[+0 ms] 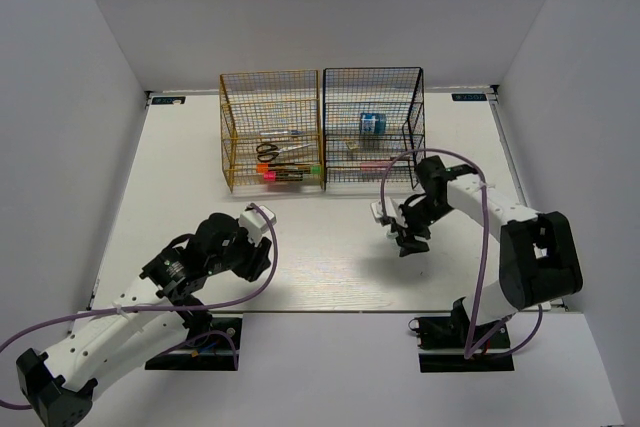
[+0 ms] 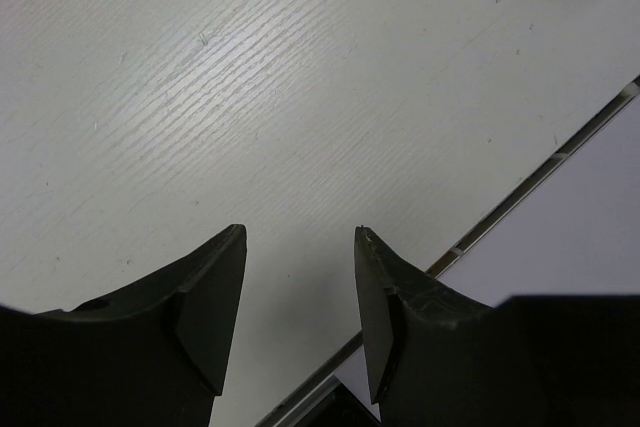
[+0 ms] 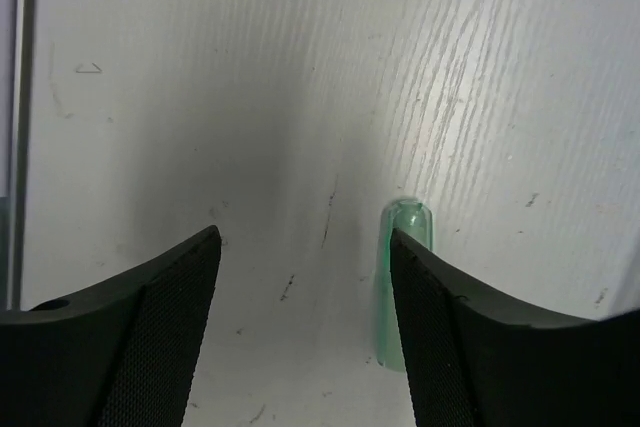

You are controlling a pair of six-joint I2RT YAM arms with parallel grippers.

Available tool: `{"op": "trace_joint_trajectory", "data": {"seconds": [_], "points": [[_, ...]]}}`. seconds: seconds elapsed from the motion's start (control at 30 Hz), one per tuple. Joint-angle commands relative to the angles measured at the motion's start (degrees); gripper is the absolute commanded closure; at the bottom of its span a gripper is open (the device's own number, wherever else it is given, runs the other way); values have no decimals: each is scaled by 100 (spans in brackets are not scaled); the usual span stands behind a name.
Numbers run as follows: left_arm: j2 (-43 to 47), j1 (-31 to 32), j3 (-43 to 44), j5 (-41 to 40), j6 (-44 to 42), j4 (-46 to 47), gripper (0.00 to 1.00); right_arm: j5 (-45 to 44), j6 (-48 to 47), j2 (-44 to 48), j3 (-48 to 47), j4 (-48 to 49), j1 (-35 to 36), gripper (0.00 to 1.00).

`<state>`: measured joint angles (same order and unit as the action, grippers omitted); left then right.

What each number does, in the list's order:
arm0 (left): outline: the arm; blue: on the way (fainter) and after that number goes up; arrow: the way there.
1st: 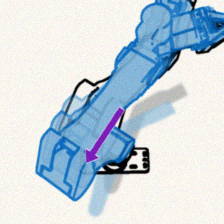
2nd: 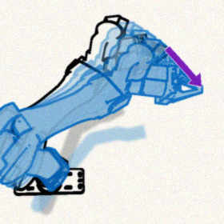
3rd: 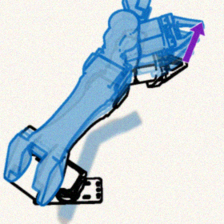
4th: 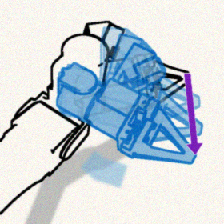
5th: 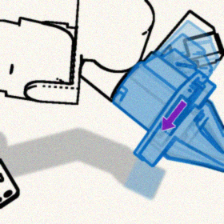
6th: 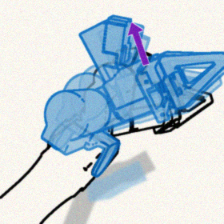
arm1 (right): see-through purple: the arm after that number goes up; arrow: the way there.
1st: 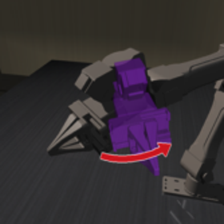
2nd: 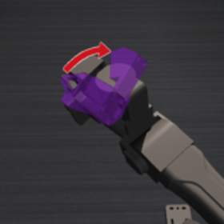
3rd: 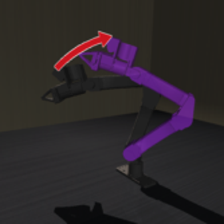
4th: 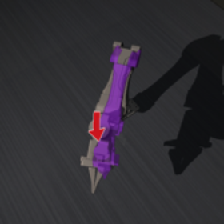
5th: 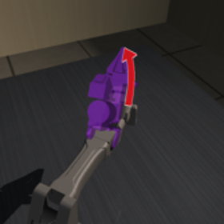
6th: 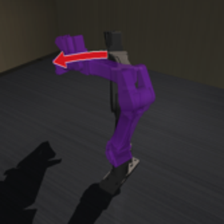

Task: Sort the stationery into containers
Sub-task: Place the stationery in the storage box, then pick up the stationery from the center of the board.

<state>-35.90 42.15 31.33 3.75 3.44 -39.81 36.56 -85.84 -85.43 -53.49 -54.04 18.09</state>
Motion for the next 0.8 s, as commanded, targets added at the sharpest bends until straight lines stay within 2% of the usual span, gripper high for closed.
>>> {"op": "trace_joint_trajectory", "data": {"seconds": [0.0, 0.33, 0.5, 0.6, 0.77], "points": [[57, -23, -39, 100, -19, 105, 42, -350, 137, 263, 339, 1288, -16, 29], [57, -31, -48, 126, -19, 96, 42, -904, 665, 123, 761, 2433, -33, 30], [48, -23, -48, 161, -37, 96, 42, -1045, 411, -141, 534, 1916, -33, 46], [57, -23, -57, 161, -28, 105, 42, -1265, 358, -255, 620, 1958, -33, 54], [74, -23, -57, 161, -19, 105, 42, -1502, 305, -360, 691, 2090, -33, 58]]}}
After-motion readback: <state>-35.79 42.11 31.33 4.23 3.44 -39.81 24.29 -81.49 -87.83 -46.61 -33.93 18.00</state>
